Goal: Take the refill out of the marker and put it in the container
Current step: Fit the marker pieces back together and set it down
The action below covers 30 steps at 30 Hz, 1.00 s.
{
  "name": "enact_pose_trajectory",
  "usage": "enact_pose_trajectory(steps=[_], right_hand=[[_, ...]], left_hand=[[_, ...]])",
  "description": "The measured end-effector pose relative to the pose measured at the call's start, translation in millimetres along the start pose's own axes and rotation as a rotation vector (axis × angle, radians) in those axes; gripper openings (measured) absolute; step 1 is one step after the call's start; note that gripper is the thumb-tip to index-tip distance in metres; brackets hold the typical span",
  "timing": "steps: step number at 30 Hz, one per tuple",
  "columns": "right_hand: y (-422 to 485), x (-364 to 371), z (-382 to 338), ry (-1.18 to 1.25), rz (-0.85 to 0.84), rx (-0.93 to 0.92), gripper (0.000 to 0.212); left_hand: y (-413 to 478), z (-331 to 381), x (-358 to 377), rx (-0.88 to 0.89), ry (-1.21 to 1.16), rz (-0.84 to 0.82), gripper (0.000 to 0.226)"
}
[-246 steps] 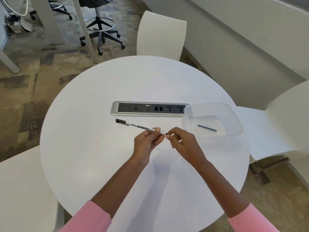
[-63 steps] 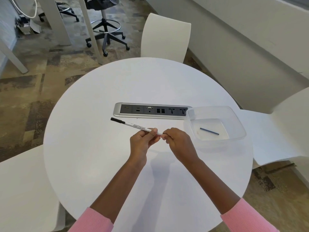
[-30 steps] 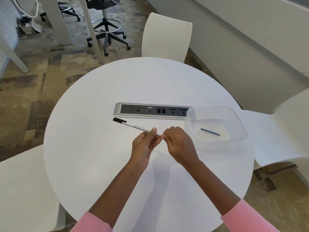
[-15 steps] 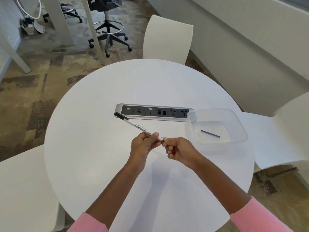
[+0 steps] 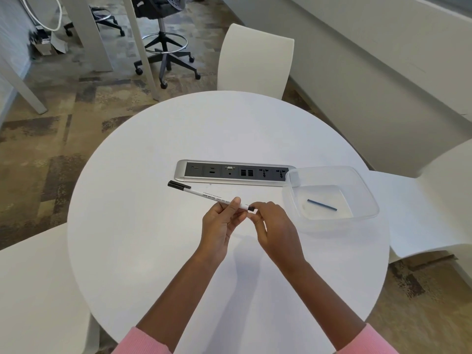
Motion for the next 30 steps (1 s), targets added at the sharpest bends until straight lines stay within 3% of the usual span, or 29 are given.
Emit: enact_pose_trajectory(steps=[5, 9, 23, 25, 27, 30], right_hand=[[7.1, -1.9, -6.1, -0.152, -0.015, -0.117, 0.011], [7.8, 2.9, -1.1, -0.084, -0.102, -0.076, 0.014], [-2.1, 22.8, 35.9, 0.825, -0.274, 0.967, 0.036], [1.8, 21.3, 34.2, 0.81, -0.259, 0.882, 0.039], [5.7, 14.4, 31.3, 0.648, -0.186, 0.709, 0.04], [7.6, 2.9, 22.7, 0.344, -0.046, 0.37, 0.02]], left_hand=[[-0.9, -1.7, 0.5, -0.002, 0.026, 0.0, 0.013], [-0.1, -4.8, -1.4, -0.003, 0.1, 0.008, 0.01], [3.3, 1.5, -1.9, 0.129, 0.277, -0.113, 0.014], [4.7, 2.5, -2.3, 0.127, 0.231, -0.091, 0.011], [6.0, 1.5, -3.9, 0.11, 0.169, -0.05, 0.009], [7.6, -3.0, -7.2, 0.047, 0.087, 0.017, 0.007]])
Point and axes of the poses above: each hand's wrist, its own y-axis towards the middle knuckle, its own x-axis out of the palm, z = x × y, the point moved 6 cm from there along y, towards the middle knuckle, and after that the axes turned 15 degrees about y, right-handed, at the moved point
